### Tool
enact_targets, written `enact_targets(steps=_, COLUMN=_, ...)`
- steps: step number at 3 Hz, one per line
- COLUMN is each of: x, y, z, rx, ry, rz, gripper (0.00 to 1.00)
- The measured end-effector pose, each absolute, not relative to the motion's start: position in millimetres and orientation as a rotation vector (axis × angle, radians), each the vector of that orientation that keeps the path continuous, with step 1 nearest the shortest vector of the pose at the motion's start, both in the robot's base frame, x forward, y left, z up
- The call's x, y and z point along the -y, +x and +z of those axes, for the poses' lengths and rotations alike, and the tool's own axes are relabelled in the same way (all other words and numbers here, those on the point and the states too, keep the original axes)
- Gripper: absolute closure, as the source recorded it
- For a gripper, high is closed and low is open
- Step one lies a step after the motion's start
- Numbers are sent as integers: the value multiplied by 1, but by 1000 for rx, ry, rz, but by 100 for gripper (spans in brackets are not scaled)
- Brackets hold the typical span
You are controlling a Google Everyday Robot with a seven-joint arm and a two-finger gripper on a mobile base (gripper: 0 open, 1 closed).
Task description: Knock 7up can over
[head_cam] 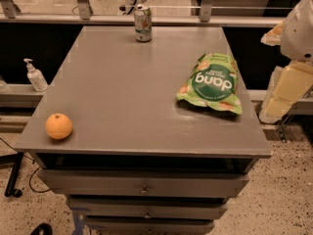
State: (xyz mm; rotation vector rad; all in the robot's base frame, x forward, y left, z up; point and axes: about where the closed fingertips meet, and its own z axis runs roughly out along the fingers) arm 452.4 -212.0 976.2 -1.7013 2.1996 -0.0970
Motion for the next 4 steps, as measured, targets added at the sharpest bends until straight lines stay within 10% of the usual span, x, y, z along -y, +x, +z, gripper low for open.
enact_targets(steps=4, x=123, y=658, z=944, rx=-1960, ry=-1212, rz=329, gripper=0)
